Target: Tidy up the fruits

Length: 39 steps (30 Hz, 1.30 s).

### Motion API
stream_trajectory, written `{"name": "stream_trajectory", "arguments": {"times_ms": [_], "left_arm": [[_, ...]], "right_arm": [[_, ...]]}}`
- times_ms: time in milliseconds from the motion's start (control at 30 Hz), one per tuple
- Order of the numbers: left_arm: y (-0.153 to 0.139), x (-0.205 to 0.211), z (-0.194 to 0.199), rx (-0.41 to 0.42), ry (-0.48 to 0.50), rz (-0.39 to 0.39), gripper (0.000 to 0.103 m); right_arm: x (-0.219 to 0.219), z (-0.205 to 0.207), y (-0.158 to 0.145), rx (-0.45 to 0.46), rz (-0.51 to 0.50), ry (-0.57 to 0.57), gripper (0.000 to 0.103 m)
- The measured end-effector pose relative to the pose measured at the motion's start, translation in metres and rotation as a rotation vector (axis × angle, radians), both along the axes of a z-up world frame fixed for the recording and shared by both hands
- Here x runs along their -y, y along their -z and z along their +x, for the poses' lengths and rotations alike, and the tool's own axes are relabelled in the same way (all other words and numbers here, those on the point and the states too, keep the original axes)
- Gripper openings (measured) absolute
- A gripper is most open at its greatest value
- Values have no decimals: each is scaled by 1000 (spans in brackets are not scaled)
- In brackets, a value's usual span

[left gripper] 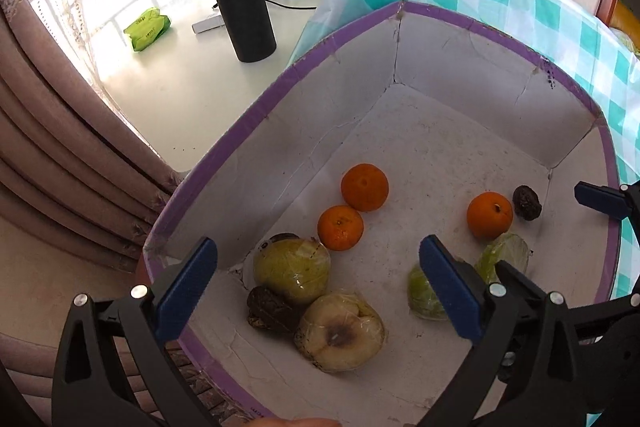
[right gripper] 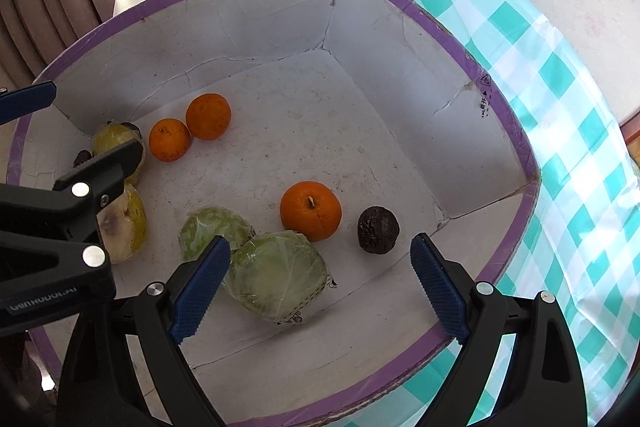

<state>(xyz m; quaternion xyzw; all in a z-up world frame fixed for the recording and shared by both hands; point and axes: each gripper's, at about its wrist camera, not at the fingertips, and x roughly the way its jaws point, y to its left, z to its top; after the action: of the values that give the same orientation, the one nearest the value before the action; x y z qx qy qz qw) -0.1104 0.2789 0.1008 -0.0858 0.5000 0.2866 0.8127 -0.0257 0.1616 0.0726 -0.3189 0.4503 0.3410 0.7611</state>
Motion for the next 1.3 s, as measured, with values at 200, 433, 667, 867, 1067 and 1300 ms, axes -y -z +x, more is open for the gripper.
{"name": "stream_trajectory", "arguments": {"times_ms": [200,433,667,867,1067,1300], "left_arm": [[4,-5,-7,-26,-22,-29,101],[3,-5,-7,-19,-13,-36,101],[3,-6,-7,-16,-11,-43,101],[3,-5,-7,-13,-10,-47,101],[3,-5,-7,-13,-9,-47,101],[4,-4,-6,-13,-10,-50,101]], "right_arm": [[7,6,-3,-19,23,22,88],[6,5,-1,-10,20,23,88],[7,6,-1,-12,22,20,88],[7,7,-2,-16,24,18,88],[7,7,-1,-16,25,20,89],[7,6,-1,-16,25,21,89]]}}
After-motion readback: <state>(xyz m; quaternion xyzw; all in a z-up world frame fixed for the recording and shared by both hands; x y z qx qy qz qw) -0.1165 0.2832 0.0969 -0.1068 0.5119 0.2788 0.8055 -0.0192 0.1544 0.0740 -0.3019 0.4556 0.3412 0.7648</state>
